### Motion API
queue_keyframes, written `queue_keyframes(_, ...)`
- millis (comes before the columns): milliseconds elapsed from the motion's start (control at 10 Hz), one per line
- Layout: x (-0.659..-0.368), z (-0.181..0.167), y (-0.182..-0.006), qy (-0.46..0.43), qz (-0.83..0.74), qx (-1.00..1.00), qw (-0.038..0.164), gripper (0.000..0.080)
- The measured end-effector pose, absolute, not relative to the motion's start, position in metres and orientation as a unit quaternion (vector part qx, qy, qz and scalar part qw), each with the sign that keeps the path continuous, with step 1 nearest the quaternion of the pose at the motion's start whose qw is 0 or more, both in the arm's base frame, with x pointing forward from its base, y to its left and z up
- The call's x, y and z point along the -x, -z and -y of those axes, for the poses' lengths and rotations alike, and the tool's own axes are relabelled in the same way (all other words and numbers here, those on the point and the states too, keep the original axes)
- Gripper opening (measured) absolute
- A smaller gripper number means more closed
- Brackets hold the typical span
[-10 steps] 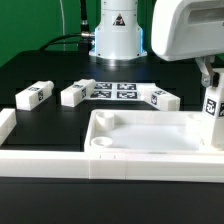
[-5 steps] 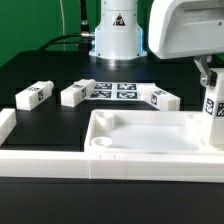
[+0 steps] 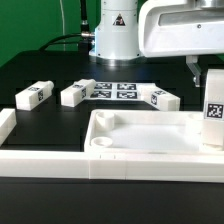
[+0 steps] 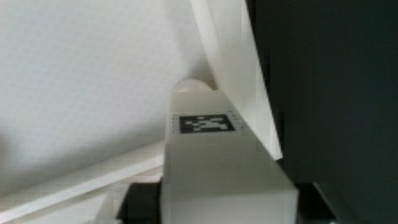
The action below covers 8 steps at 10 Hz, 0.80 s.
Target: Assemble desk
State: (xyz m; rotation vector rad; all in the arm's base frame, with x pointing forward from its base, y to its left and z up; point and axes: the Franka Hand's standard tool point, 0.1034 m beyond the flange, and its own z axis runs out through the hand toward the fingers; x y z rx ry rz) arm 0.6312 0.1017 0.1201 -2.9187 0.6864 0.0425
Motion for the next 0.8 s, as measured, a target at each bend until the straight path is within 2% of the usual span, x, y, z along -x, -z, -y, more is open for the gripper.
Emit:
queue_keyframes(400, -0.6277, -0.1081, -0.1194, -0.037, -0.386, 0.919, 0.072, 0.03)
queue_keyframes(600, -0.6277, -0.1092, -0.1194, -0.041, -0.411, 0.907, 0.074, 0.03)
queue_keyframes(700, -0.6276, -0.1091, -0.1193, -0.04, -0.4, 0.913, 0.075, 0.0387)
queue_keyframes(800, -0.6271, -0.1087, -0.1194, -0.04, -0.38, 0.921, 0.071, 0.0521)
